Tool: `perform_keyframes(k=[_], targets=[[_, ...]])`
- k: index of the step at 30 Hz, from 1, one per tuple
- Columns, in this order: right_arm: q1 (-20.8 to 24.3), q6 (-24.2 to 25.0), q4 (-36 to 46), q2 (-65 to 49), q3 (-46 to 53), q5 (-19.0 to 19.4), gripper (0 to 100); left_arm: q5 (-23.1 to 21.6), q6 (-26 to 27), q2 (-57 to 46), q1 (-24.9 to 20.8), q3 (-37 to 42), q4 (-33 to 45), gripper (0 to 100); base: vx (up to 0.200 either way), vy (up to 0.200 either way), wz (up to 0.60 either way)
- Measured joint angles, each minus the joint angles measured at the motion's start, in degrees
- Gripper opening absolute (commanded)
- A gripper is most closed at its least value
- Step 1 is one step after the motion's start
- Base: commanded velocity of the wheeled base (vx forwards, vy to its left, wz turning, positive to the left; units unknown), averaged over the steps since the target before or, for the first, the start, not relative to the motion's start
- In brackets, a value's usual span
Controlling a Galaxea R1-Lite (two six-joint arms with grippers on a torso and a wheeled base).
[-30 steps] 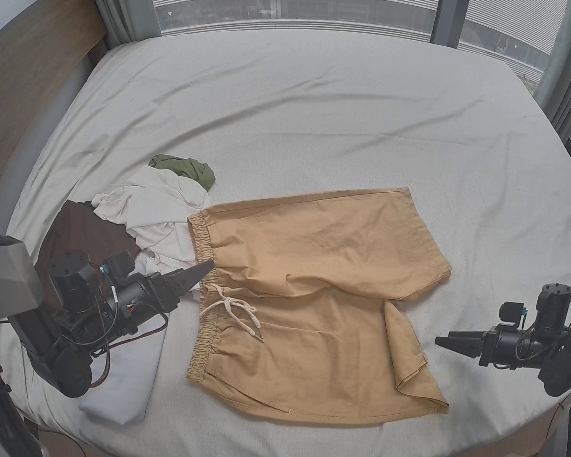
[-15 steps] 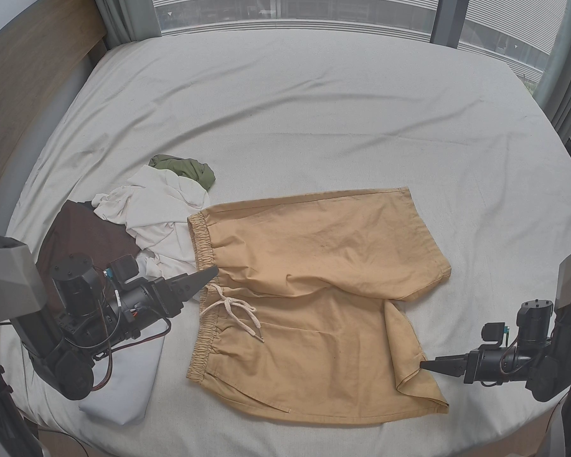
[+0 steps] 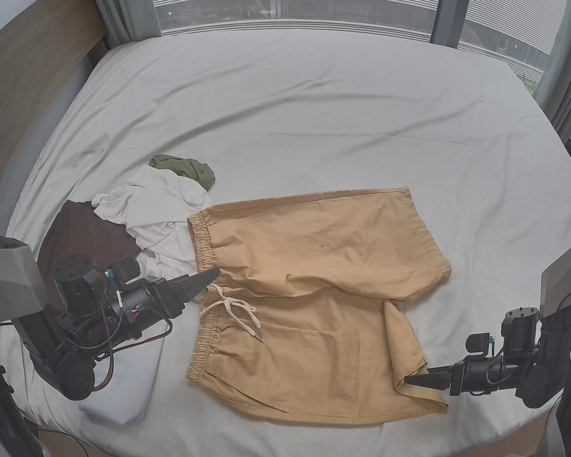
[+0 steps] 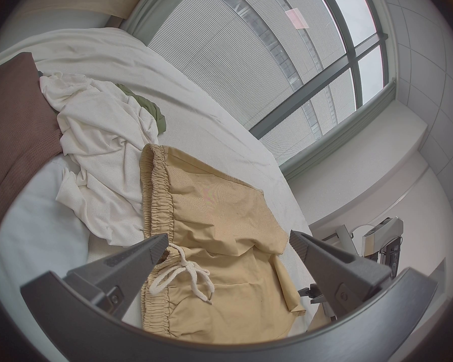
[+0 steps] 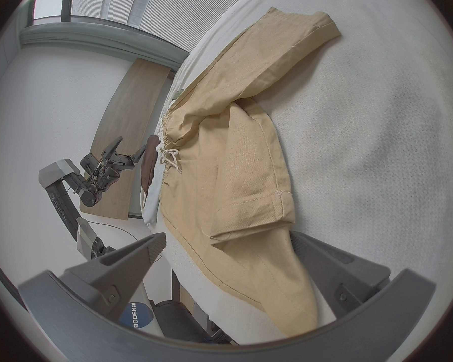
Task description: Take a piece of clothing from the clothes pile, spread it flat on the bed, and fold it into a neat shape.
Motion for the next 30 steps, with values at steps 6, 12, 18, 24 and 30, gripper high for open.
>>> perform_keyframes(k=[6, 12, 18, 24, 30], targets=[[-0.1, 1.0, 0.0, -2.3, -0.4, 0.0, 100, 0.0, 0.0, 0.2, -0.3, 0.0, 0.0, 100, 0.0, 0.0, 0.0], [-0.2, 3.8, 0.0, -5.2, -0.9, 0.0, 100, 0.1, 0.0, 0.6, -0.7, 0.0, 0.0, 100, 0.0, 0.0, 0.0], [-0.3, 3.9, 0.0, -6.2, -1.5, 0.0, 100, 0.1, 0.0, 0.9, -1.0, 0.0, -0.1, 100, 0.0, 0.0, 0.0], [-0.6, 3.8, 0.0, -6.3, -2.1, 0.0, 0, 0.1, 0.0, 0.9, -1.2, 0.0, -0.1, 100, 0.0, 0.0, 0.0], [-1.2, 3.5, 0.0, -6.2, -2.2, 0.0, 0, 0.1, 0.1, 0.9, -1.2, 0.0, -0.1, 100, 0.0, 0.0, 0.0]])
